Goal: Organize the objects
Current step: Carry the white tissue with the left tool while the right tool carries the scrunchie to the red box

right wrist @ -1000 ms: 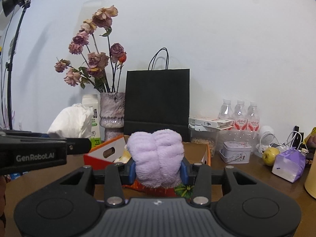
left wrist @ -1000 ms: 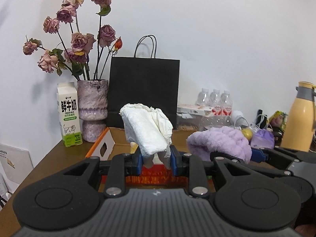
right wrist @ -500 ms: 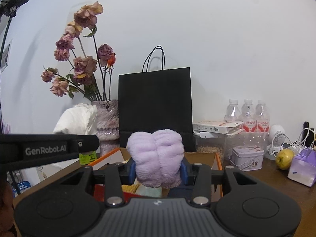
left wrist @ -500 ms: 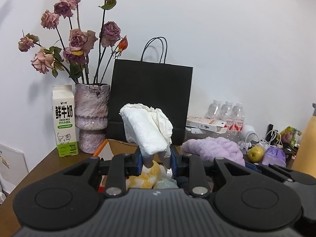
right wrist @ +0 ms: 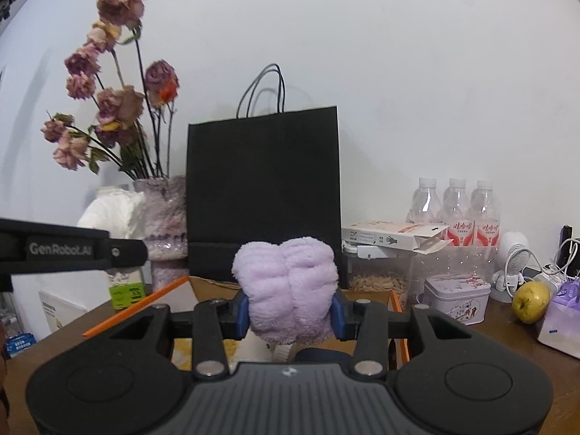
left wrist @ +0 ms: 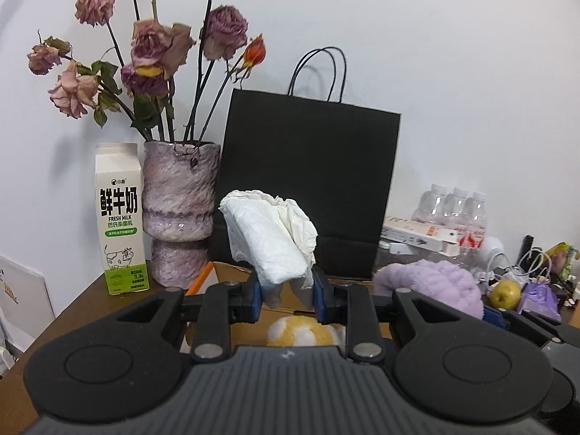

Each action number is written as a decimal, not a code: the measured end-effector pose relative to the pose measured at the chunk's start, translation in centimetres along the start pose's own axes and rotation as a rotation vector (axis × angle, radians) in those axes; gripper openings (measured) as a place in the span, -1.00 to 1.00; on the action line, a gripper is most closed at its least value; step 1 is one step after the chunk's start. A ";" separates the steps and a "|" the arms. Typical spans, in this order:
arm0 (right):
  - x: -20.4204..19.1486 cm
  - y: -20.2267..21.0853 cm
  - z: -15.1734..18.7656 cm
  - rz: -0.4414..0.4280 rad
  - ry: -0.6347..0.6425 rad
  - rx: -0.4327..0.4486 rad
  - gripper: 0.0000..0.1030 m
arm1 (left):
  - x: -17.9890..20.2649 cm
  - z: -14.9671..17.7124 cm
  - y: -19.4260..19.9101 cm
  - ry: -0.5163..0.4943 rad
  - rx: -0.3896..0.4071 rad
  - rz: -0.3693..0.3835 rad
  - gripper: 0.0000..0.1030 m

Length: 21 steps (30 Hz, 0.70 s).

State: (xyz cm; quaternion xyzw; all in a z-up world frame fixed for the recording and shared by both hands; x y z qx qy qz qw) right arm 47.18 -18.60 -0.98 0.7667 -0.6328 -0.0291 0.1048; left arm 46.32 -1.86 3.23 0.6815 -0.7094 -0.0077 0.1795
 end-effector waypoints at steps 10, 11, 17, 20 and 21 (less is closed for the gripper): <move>1.0 -4.1 0.8 0.027 0.003 -0.054 -0.21 | -1.2 0.0 -4.9 -0.023 -0.057 -0.018 -0.48; 1.1 -4.3 0.9 0.028 0.002 -0.059 -0.21 | -1.3 0.1 -5.3 -0.026 -0.064 -0.017 -0.48; 1.2 -5.8 1.3 0.034 0.012 -0.091 -0.19 | -1.7 0.4 -7.4 -0.045 -0.093 -0.019 -0.47; 1.1 -6.5 1.5 0.032 0.022 -0.112 -0.18 | -1.6 0.5 -8.3 -0.057 -0.101 -0.019 -0.47; 1.1 -6.7 1.6 0.031 0.023 -0.117 -0.17 | -1.6 0.6 -8.5 -0.061 -0.104 -0.019 -0.46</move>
Point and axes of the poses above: each gripper's, at about its wrist camera, not at the fingertips, and y roughly against the way its jaws point, x to its right, z to its underside, the point moved 3 cm from there along -y, roughly the way its jaws point, and after that the axes turned 8 degrees about y, right-handed, at the moved point
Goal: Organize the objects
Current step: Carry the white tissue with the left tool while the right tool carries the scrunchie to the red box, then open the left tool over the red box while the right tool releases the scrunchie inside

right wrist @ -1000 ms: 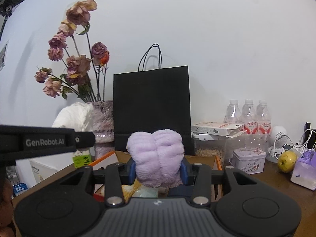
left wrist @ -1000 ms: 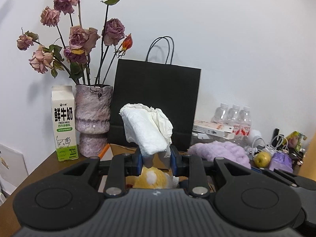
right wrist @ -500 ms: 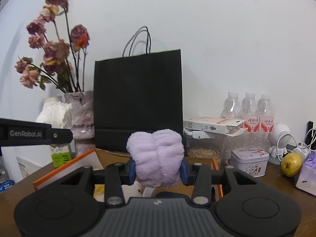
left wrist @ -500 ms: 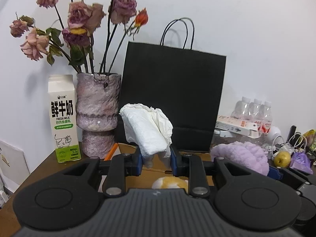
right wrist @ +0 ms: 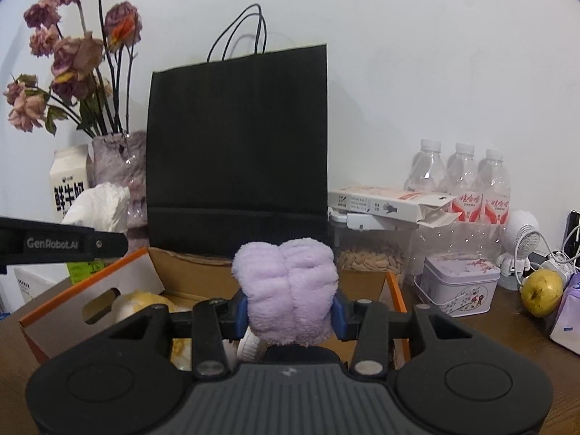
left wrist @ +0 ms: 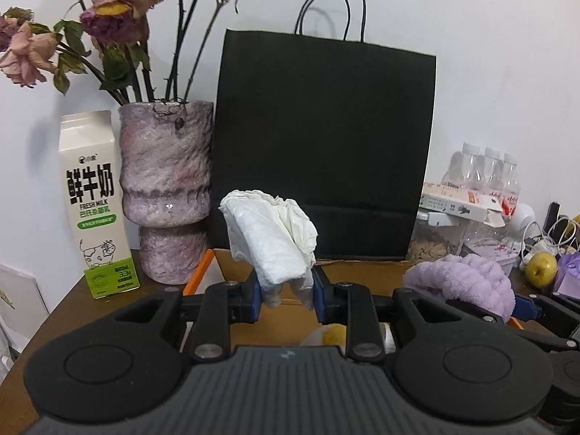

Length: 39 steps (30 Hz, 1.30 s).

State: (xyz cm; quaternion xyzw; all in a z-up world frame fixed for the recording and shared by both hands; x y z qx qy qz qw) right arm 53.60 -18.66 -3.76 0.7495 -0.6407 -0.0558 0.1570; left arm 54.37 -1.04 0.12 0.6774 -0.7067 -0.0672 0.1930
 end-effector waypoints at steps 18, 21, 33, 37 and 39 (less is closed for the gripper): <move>-0.2 -0.1 0.3 0.027 0.008 -0.006 1.00 | 0.3 0.1 0.6 0.024 0.051 0.035 1.00; -0.2 0.2 0.2 0.026 0.004 0.000 1.00 | 0.2 0.0 0.9 0.034 0.060 0.031 1.00; -0.3 1.7 -0.5 0.041 0.009 -0.008 1.00 | 0.8 -0.4 3.0 0.023 0.085 0.018 1.00; -0.6 2.8 -0.8 0.029 0.016 0.000 1.00 | 0.4 -0.3 4.0 0.027 0.085 0.011 1.00; -0.9 3.4 -0.8 0.025 0.022 0.006 1.00 | 0.3 -0.2 4.5 0.029 0.086 0.008 1.00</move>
Point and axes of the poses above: each gripper's, at about its wrist camera, not at the fingertips, and y roughly against the way its jaws point, x to its right, z to its underside, the point moved 3 cm from there along -y, roughly the way its jaws point, and after that the axes turned 8 degrees about y, right-handed, at the moved point
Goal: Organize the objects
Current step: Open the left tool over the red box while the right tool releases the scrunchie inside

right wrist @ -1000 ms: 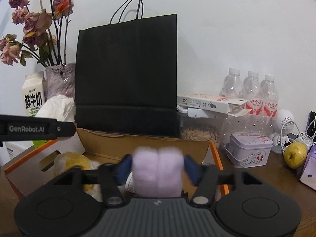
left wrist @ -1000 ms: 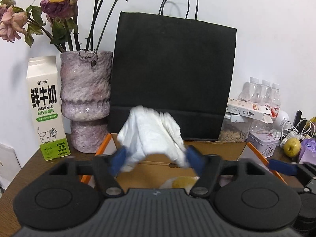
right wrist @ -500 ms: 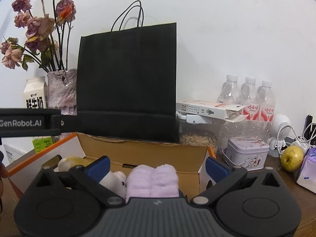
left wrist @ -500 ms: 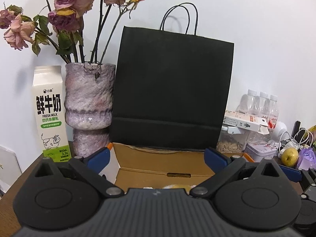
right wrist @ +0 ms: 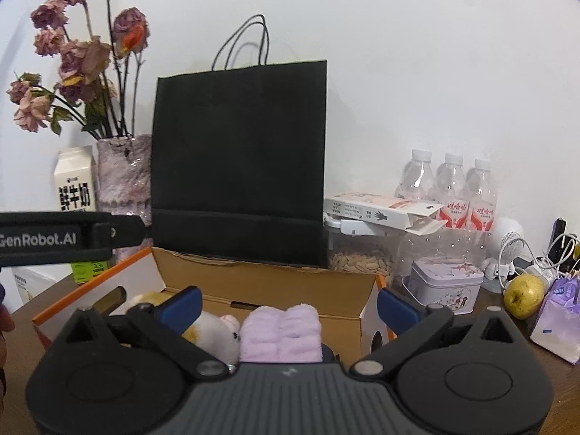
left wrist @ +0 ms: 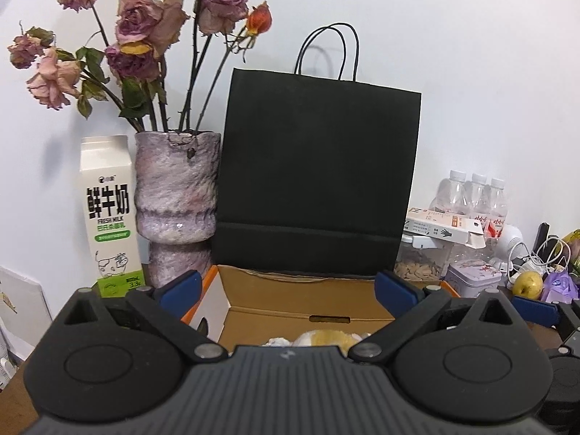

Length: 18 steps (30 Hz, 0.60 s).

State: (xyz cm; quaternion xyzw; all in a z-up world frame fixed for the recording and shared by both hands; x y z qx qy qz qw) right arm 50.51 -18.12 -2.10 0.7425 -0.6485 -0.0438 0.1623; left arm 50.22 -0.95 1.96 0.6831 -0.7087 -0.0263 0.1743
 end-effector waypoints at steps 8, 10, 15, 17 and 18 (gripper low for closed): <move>-0.3 2.2 0.4 -0.006 -0.006 0.004 1.00 | -1.0 0.5 2.7 0.013 0.004 -0.017 1.00; -0.4 2.8 0.6 -0.002 -0.006 0.005 1.00 | -1.3 0.6 3.6 0.017 0.008 -0.022 1.00; -0.4 4.6 1.1 0.002 -0.011 -0.001 1.00 | -2.1 1.1 6.0 0.023 0.013 -0.032 1.00; -0.5 5.3 1.4 0.001 -0.012 -0.003 1.00 | -2.4 1.3 6.9 0.026 0.014 -0.033 1.00; -0.5 5.6 1.5 0.000 -0.012 -0.003 1.00 | -2.6 1.4 7.3 0.027 0.015 -0.035 1.00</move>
Point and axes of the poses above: each gripper's, at about its wrist camera, not at the fingertips, and y roughly against the way its jaws point, x to its right, z to its underside, the point moved 3 cm from there along -y, roughly the way its jaws point, and after that the axes turned 8 degrees about y, right-handed, at the moved point
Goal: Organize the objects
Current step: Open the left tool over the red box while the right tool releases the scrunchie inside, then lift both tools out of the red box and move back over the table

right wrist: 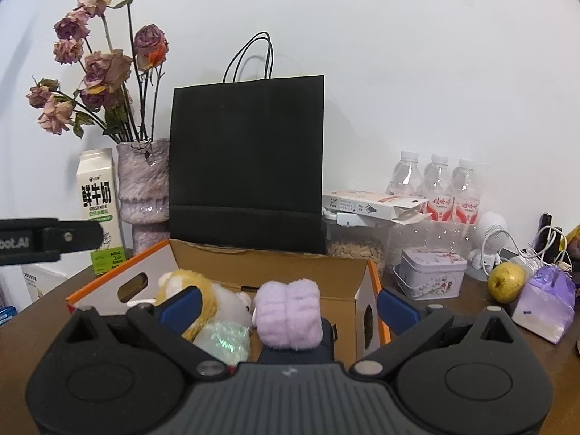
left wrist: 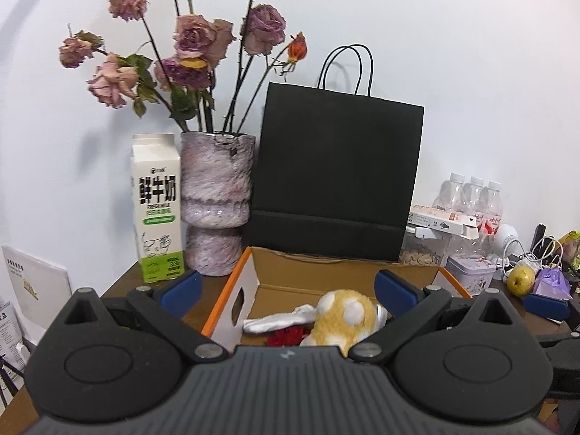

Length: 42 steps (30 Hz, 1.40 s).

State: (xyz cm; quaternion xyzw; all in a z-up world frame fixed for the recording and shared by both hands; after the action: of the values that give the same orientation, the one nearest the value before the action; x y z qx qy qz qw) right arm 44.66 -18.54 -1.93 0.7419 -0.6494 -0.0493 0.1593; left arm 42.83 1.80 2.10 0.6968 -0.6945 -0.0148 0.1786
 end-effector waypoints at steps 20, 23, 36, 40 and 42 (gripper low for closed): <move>-1.8 6.7 4.0 -0.047 0.008 -0.041 1.00 | -1.9 3.6 6.6 -0.018 -0.032 -0.055 1.00; -2.0 7.6 4.7 -0.054 0.003 -0.053 1.00 | -2.1 4.2 7.2 -0.025 -0.051 -0.058 1.00; -4.1 11.1 8.5 -0.082 0.035 -0.123 1.00 | -4.0 7.2 9.9 -0.041 -0.114 -0.056 1.00; -4.6 11.8 9.5 -0.083 0.049 -0.149 1.00 | -5.1 8.1 10.3 -0.046 -0.137 -0.058 1.00; -4.7 12.2 9.8 -0.082 0.054 -0.152 1.00 | -5.6 8.2 10.5 -0.047 -0.143 -0.061 1.00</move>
State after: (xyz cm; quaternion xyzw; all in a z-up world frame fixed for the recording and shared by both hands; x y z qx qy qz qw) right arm 29.65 -16.89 -8.21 0.7547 -0.6084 -0.0848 0.2304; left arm 30.30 5.64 -4.05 0.7027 -0.6741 -0.0863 0.2107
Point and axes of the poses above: each gripper's, at about its wrist camera, not at the fingertips, and y roughly against the way its jaws point, x to its right, z to its underside, the point moved 3 cm from there along -y, roughly the way its jaws point, and after that the axes turned 8 degrees about y, right-handed, at the moved point
